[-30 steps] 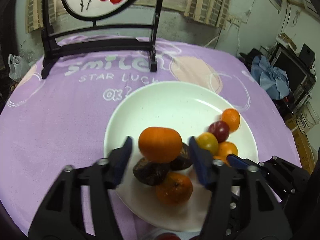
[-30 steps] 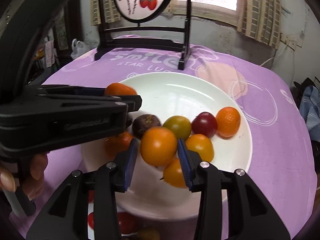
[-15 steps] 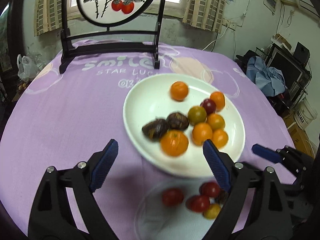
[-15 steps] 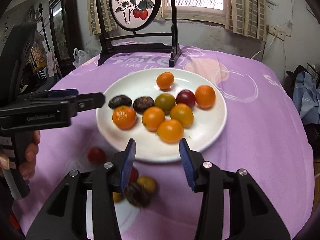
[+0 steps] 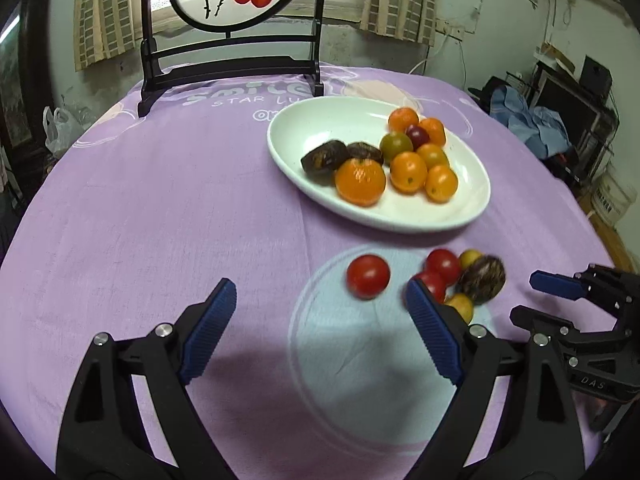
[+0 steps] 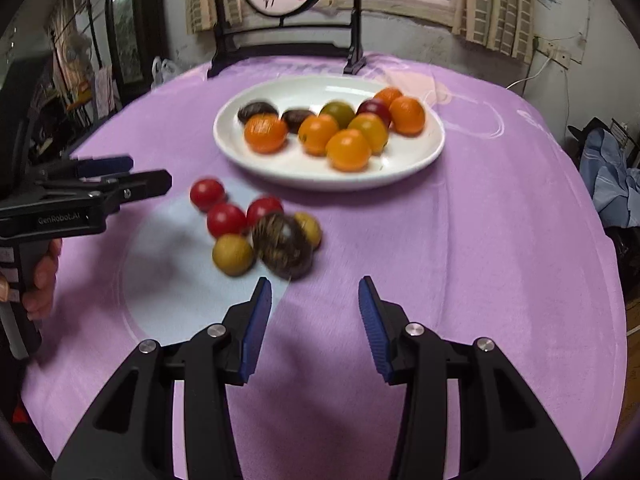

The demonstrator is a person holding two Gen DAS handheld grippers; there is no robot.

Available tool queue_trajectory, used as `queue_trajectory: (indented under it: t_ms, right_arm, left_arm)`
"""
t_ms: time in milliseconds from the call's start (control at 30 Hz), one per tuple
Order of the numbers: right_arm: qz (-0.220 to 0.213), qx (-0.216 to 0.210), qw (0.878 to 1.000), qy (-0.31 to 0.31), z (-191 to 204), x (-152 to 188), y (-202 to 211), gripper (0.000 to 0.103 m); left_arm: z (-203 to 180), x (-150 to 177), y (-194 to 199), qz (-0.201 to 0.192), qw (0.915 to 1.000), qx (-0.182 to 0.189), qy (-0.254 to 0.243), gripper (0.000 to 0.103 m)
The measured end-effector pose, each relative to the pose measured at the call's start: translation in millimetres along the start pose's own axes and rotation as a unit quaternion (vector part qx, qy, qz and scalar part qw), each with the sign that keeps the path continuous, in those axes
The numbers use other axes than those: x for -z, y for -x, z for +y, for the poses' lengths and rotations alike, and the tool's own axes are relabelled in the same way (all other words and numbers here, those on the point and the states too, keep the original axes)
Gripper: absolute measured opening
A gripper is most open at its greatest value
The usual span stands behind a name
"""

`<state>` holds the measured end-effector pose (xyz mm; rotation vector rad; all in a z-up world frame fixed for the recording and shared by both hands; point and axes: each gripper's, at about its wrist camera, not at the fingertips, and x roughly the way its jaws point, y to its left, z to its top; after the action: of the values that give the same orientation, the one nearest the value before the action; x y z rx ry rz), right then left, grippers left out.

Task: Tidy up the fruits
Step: 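Grasp a passion fruit with the right tool while the left tool grasps a red tomato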

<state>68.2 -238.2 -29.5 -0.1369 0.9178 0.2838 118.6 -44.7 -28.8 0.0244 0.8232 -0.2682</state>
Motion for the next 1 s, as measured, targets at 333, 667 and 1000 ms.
queue_trajectory:
  t_ms: [333, 667, 1000]
  right_arm:
    - [0.015, 0.005, 1.0, 0.015, 13.1, -19.7, -30.9, 0.045]
    - [-0.007, -0.012, 1.0, 0.003, 10.9, -25.0, -28.8, 0.037]
    - [-0.042, -0.042, 0.997, -0.051, -9.3, -15.8, -6.6, 0.037]
  left_arm:
    - [-0.4, 5.7, -4.0, 0.011, 0.9994, 0.028, -0.018, 0.089]
    - [-3.8, 9.1, -13.8, 0.033, 0.9987, 0.033, -0.019, 0.089]
    - [4.9, 7.9, -31.7, 0.051, 0.9985, -0.006, -0.018, 0.088]
